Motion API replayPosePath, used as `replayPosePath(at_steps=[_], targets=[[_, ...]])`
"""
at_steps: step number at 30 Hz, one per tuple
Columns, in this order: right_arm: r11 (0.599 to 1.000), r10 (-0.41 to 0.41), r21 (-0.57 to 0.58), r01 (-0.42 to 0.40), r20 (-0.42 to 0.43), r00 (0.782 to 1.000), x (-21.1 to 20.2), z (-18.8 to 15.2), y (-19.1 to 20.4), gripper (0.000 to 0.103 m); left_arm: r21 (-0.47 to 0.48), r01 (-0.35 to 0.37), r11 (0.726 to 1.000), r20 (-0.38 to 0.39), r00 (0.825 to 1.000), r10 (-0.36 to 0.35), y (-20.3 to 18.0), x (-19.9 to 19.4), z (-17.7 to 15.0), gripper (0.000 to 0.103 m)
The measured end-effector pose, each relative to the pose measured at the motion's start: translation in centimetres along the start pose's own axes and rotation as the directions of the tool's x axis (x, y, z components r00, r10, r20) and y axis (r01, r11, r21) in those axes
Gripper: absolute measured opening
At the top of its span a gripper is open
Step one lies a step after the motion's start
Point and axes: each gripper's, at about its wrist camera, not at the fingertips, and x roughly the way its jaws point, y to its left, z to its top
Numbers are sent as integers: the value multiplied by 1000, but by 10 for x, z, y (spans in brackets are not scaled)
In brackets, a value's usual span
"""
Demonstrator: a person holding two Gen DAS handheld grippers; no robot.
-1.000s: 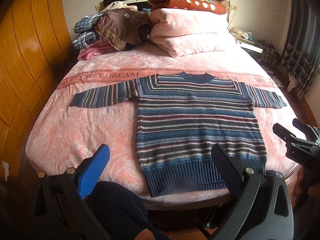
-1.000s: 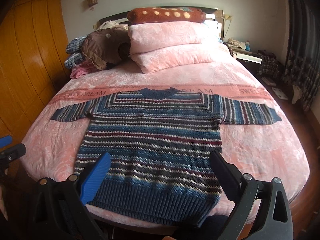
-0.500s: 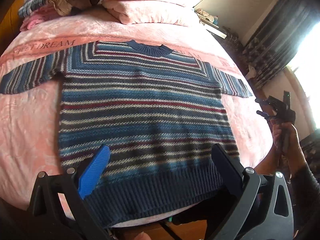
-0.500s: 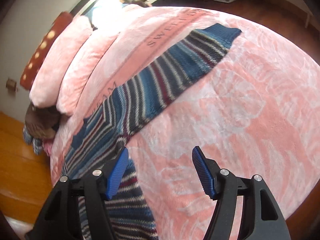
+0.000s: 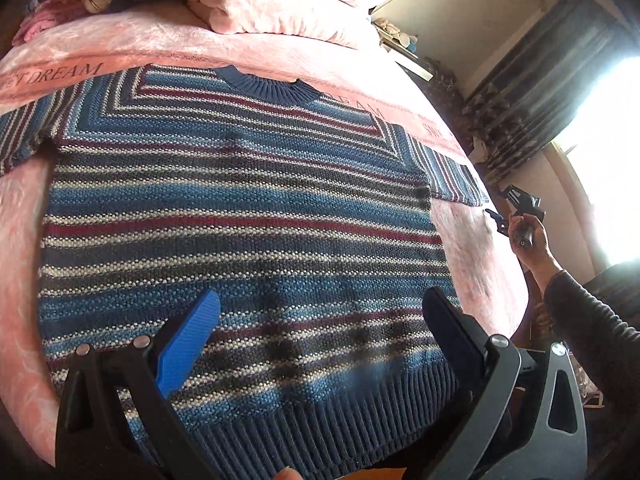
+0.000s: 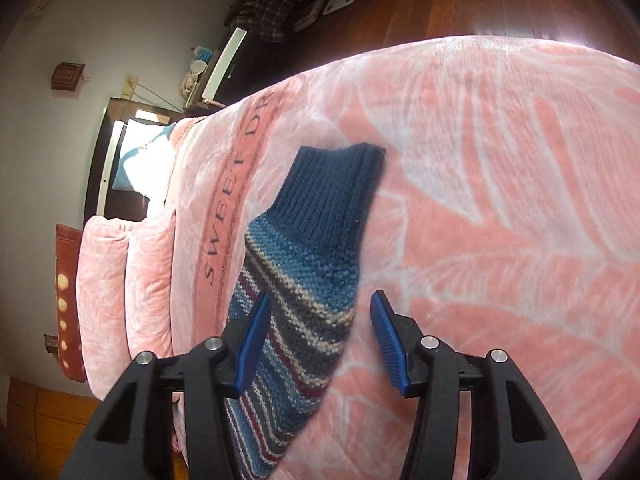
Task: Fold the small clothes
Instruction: 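Reach to the sweater's sleeve cuff and grasp it with the right tool, then fold the held sleeve across the sweater body, then open the right tool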
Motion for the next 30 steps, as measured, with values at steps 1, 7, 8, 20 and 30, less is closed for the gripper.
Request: replayPosePath(at_steps=[1, 7, 8, 20, 30], targets=[[1000, -8, 2, 8, 3, 1000, 5, 4, -4, 51, -7, 11, 1000, -7, 1000, -11, 1, 4, 0, 100], [999, 30, -11, -30, 2, 1000, 20, 17, -4, 50, -116, 144, 983, -31, 989, -148, 11, 25, -4, 100], [999, 33, -13, -33, 2, 999, 23, 19, -2, 48, -131, 158, 979, -34, 986, -164, 12, 28, -5, 100], [961, 34, -278, -10, 82, 996, -22, -8, 98, 13, -199, 116, 973, 12, 993, -116, 31, 8, -8, 101], [795, 124, -605, -34, 107, 987, -67, -126, 256, 13, -172, 117, 978, 35, 993, -113, 37, -38, 4, 101]])
